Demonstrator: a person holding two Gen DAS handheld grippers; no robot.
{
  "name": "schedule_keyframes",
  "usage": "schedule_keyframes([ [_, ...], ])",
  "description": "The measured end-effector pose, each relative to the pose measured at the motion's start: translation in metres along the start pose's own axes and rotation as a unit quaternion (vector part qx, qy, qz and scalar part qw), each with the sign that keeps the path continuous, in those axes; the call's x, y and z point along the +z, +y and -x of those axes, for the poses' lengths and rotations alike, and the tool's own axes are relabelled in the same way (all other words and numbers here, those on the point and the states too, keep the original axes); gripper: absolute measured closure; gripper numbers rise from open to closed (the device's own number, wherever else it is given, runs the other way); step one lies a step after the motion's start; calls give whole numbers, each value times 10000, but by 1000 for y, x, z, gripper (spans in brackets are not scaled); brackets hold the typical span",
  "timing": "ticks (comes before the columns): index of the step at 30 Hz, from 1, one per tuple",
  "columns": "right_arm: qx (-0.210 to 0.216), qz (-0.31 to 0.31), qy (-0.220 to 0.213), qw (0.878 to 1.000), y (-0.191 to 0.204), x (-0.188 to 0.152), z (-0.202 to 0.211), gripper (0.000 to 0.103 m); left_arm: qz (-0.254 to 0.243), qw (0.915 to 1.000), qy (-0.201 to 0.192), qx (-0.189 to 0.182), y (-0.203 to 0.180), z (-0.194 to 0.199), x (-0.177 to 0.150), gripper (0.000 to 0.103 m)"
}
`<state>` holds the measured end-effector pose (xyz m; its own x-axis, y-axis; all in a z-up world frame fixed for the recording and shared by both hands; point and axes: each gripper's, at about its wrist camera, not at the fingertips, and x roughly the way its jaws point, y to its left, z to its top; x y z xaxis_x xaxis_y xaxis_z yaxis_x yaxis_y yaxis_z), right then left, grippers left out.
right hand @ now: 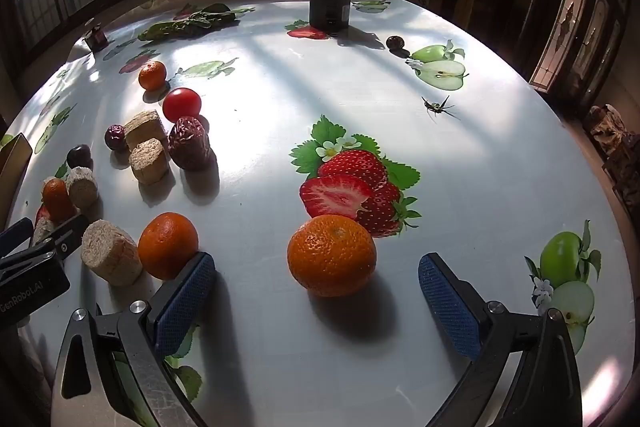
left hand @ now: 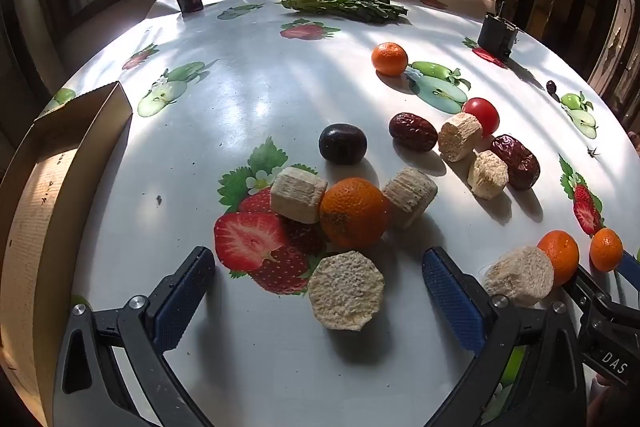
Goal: Organize fruits
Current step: 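Move both grippers toward the rice cakes near the oranges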
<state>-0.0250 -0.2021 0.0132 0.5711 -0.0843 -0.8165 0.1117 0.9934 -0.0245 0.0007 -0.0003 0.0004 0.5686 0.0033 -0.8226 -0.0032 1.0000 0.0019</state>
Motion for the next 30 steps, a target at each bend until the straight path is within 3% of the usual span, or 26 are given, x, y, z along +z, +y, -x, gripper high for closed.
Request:
schedule_keyframes([
  [10,27,58,147,9999,1,0,-5,1,-383,9986,137,-331,6,14,-10,0],
  [13,20,-12,239,9997,1,1,-4,1,-268,9985,183,-444,4,20,-17,0],
  [16,-27,-11,290,9996,2,2,-5,1,125,9977,14,-665,18,37,-22,2],
  [19,-115,-17,372,9992,4,4,-6,1,488,9974,-233,-477,34,60,-27,3],
  [21,-484,-18,315,9983,6,5,-2,1,388,9970,-549,-392,41,82,-31,4],
  [22,-601,5,138,9981,7,4,5,1,295,9966,-721,-276,44,93,-33,4],
  [25,-361,-116,-598,9975,10,-4,45,3,5,9934,-1137,-135,46,121,-37,4],
  [28,-45,-478,-1828,9820,9,-22,104,2,-16,9890,-1456,-249,49,144,-40,4],
  [30,91,-643,-2286,9714,9,-35,126,1,-30,9849,-1712,-236,48,159,-43,4],
])
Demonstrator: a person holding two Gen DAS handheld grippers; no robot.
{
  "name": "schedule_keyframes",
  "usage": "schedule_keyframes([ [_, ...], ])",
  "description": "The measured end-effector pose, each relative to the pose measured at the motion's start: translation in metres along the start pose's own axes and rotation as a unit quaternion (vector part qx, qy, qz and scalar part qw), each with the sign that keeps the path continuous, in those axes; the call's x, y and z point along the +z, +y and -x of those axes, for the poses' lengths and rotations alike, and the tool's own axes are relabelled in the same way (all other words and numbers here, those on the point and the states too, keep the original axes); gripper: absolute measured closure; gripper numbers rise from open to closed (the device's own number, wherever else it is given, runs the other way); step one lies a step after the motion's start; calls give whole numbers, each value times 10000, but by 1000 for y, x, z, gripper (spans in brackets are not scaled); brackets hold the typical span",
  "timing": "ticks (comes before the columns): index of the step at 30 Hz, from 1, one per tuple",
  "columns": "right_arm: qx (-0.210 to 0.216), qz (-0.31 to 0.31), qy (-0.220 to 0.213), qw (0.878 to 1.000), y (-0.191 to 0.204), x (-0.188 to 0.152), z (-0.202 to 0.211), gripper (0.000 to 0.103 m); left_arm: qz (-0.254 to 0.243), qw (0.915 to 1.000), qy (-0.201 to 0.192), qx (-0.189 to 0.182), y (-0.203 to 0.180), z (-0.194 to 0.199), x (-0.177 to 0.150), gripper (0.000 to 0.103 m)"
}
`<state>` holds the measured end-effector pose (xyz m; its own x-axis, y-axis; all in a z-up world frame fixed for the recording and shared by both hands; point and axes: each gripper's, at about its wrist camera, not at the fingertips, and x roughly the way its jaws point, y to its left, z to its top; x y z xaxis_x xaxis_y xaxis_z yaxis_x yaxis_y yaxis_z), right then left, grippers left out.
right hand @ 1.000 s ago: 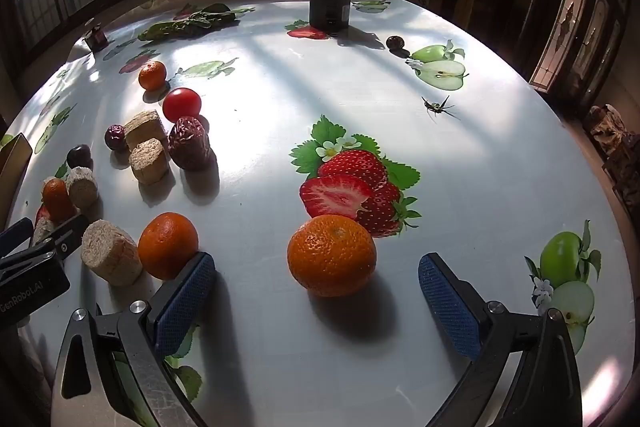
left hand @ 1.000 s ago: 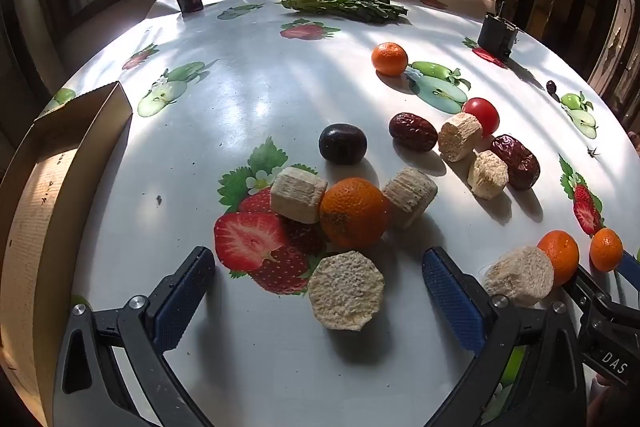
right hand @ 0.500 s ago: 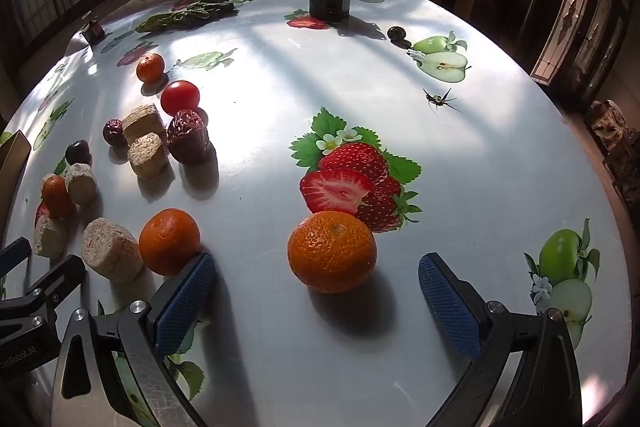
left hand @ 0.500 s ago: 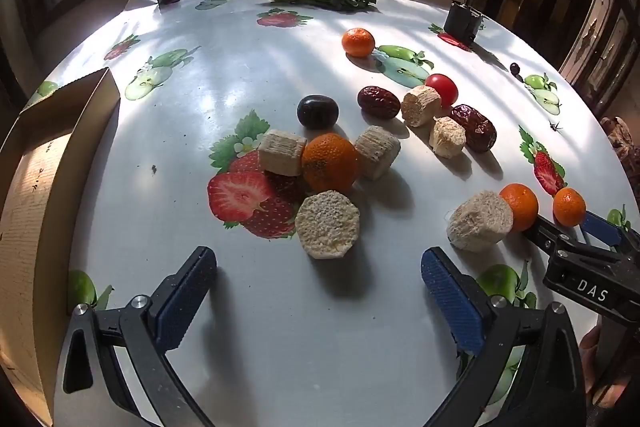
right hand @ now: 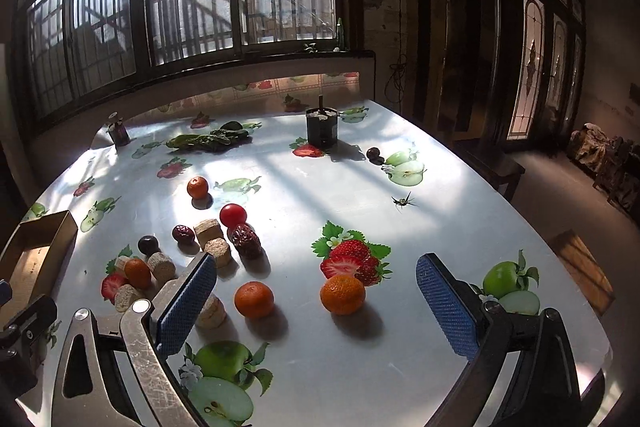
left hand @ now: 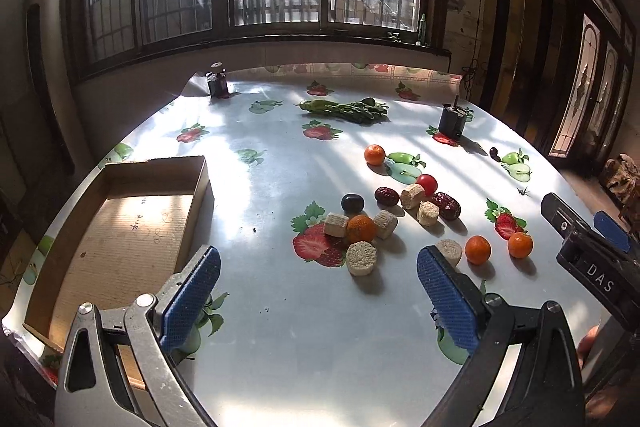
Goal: Organize fruits
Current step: 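Move both grippers toward the rice cakes near the oranges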
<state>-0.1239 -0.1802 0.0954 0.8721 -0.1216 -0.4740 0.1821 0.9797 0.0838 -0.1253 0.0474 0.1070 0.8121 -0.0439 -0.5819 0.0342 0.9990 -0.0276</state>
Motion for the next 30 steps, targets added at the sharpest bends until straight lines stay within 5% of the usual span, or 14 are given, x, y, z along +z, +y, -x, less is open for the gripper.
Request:
schedule_keyframes([
  [7,229,-322,441,9982,5,-9,5,1,23,9998,-155,-113,1,20,4,4],
  [23,247,-376,-166,9988,8,-8,33,1,162,9994,-163,254,10,25,-1,4],
  [30,273,-121,-12,9996,18,-11,26,1,124,9996,-101,238,11,21,-5,4],
])
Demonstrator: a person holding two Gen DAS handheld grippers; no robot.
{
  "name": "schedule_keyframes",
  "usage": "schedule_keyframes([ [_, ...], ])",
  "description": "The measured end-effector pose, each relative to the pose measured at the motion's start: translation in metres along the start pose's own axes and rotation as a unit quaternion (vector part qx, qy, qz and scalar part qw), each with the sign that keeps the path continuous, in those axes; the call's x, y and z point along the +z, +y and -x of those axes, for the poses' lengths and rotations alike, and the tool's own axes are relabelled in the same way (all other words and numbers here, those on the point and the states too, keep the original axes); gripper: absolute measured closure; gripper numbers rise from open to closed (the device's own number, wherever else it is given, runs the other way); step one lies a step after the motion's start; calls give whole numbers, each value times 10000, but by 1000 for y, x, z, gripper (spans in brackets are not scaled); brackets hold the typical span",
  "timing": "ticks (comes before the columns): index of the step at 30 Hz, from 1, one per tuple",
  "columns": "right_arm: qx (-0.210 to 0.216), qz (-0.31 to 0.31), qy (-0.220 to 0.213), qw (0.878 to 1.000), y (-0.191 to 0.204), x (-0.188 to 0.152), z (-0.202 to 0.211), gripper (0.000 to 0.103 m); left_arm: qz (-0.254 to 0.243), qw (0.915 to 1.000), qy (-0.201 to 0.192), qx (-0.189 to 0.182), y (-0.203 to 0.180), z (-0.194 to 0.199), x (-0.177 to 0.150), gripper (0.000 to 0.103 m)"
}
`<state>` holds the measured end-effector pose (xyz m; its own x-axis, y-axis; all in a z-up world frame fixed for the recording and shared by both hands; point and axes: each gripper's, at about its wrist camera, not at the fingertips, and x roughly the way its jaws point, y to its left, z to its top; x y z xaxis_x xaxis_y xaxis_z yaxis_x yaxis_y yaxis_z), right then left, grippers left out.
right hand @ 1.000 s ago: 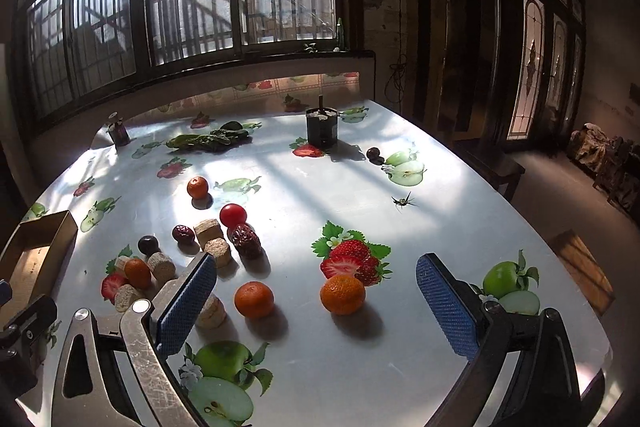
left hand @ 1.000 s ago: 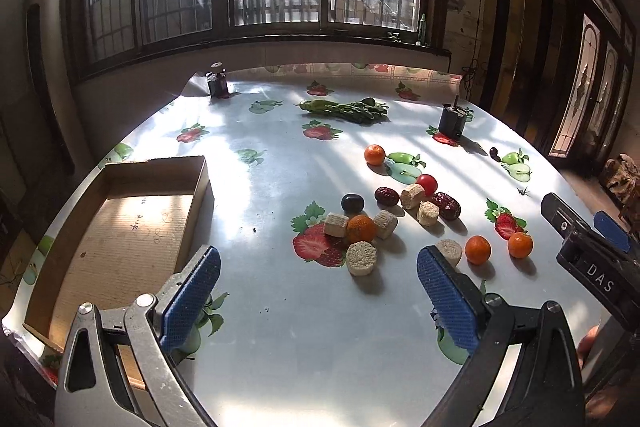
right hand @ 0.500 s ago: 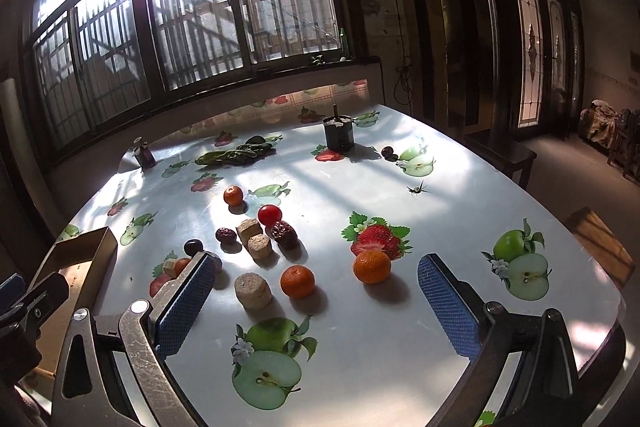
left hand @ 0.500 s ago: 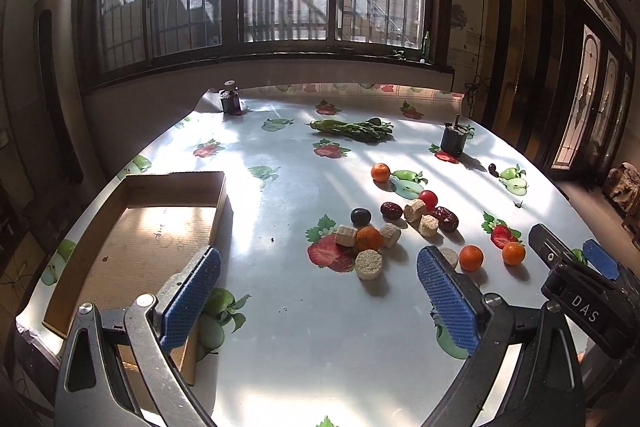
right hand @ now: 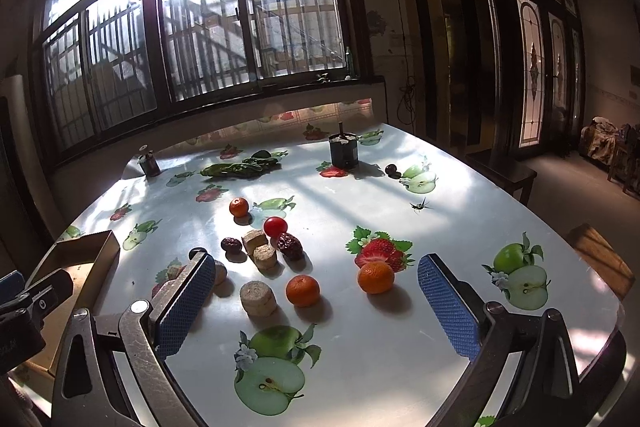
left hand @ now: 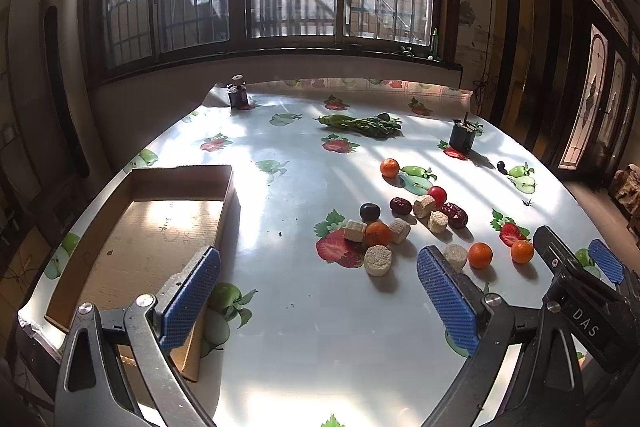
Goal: Organize fruits
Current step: 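Move both grippers toward the rice cakes near the oranges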
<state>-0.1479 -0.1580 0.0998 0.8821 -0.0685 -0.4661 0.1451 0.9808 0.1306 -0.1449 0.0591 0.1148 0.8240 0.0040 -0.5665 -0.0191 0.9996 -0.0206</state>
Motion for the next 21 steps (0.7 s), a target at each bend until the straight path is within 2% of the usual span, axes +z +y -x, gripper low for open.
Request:
schedule_keyframes([
  [7,92,-21,254,9996,-6,3,-11,1,-27,10000,50,78,0,-9,0,4],
  [13,108,-147,515,9985,-46,27,-25,1,371,9984,-31,433,43,-15,11,4],
  [17,438,-232,1035,9934,-61,36,-49,2,595,9975,167,356,56,-30,11,4],
  [18,584,-256,1193,9908,-61,35,-56,4,581,9975,262,293,55,-36,10,4],
  [19,724,-247,1352,9879,-58,34,-64,11,533,9977,353,220,51,-41,9,4],
  [20,844,-212,1512,9847,-55,32,-71,24,469,9979,427,137,46,-45,8,4],
  [21,952,-174,1664,9813,-49,29,-79,30,397,9980,499,29,40,-48,7,4],
])
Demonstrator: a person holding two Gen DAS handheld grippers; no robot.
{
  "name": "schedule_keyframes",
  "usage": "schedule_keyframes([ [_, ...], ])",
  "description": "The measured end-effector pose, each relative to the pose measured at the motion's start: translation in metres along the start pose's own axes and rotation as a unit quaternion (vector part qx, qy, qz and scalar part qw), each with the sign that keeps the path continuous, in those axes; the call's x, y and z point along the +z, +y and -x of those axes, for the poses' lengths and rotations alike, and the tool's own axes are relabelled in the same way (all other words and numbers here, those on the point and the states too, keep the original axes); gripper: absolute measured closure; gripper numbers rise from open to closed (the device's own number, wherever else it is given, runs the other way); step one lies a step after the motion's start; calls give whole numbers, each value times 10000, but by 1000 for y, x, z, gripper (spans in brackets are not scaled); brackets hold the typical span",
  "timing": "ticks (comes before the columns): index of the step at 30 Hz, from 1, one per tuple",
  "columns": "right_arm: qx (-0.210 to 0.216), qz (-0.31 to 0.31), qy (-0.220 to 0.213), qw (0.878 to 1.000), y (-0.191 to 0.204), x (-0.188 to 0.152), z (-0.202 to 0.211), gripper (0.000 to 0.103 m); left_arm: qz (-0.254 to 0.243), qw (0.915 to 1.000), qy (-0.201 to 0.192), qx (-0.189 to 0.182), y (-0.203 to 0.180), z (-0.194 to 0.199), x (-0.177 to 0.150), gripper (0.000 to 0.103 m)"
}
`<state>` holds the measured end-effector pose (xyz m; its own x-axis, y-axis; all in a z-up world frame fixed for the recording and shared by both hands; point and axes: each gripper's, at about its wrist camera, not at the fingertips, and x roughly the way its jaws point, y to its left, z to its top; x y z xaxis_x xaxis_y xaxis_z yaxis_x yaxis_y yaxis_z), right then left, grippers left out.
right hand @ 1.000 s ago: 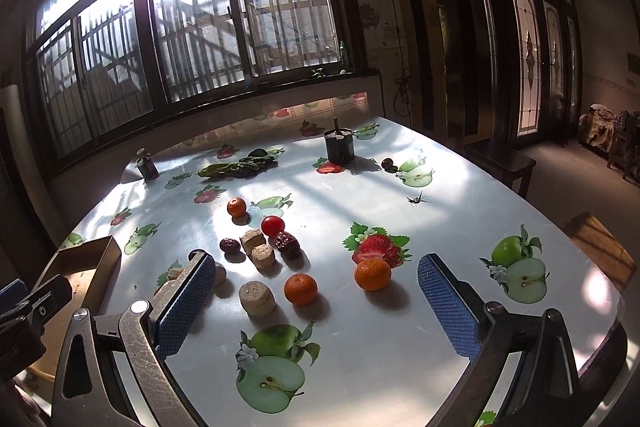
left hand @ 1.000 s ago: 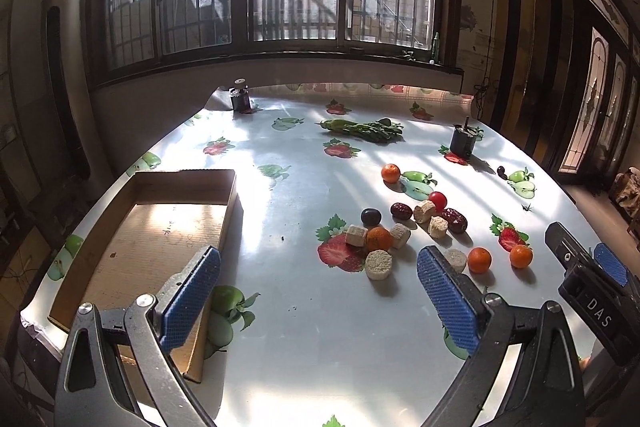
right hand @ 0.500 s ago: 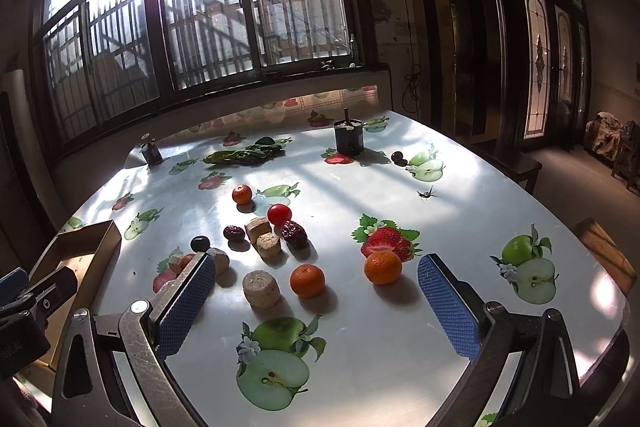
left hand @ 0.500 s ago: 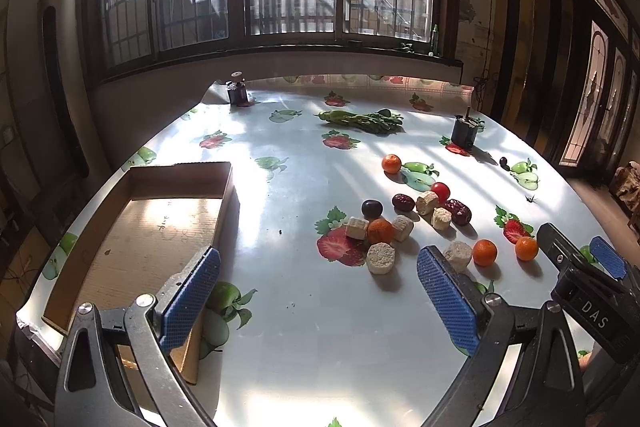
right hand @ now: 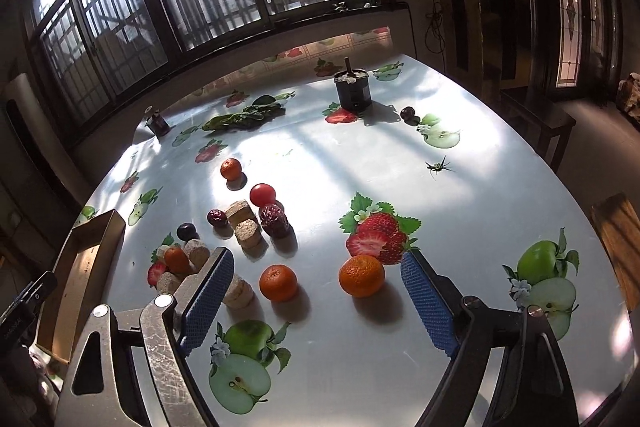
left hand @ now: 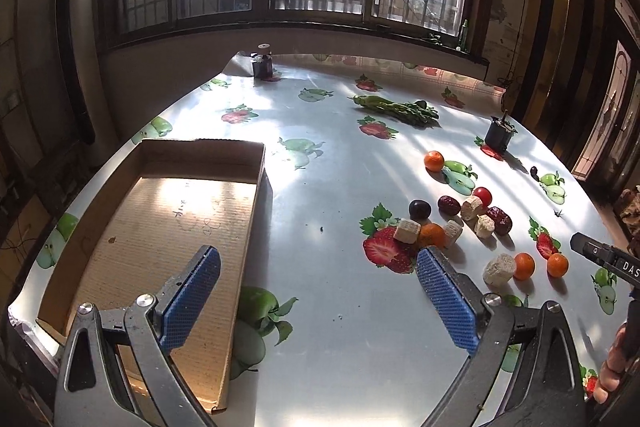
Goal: Organize fruits
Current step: 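Move both grippers toward the rice cakes near the oranges, then grasp the round rice cake with left gripper while right grasps another rice cake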
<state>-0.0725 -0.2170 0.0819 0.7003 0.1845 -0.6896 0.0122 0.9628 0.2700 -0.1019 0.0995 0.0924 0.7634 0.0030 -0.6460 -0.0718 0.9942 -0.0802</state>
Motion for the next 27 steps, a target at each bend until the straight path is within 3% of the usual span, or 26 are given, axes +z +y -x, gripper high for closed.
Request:
schedule_keyframes([
  [2,193,8,197,9996,4,-1,-15,46,-152,9995,133,-240,-12,-8,-1,9],
  [3,278,-23,256,9993,4,-2,-20,48,-232,9990,204,-338,-19,-12,-1,15],
  [5,368,-67,323,9988,2,-3,-28,48,-376,9973,402,-488,-29,-22,-1,39],
  [6,361,-63,337,9988,1,-4,-30,48,-402,9963,513,-552,-33,-28,-2,41],
  [11,259,128,370,9989,-10,-4,-27,48,-377,9933,785,-755,-43,-49,-4,41],
  [14,523,345,461,9970,-6,-6,-27,48,-388,9924,873,-777,-49,-59,-4,41],
  [18,1087,805,605,9890,29,-10,-36,48,-306,9921,941,-770,-45,-65,-4,41],
  [22,1189,1440,739,9796,72,-16,-52,48,-70,9935,883,-718,-25,-62,1,42],
  [27,645,1888,654,9777,94,-25,-68,47,-24,9912,1028,-839,-23,-68,0,42],
])
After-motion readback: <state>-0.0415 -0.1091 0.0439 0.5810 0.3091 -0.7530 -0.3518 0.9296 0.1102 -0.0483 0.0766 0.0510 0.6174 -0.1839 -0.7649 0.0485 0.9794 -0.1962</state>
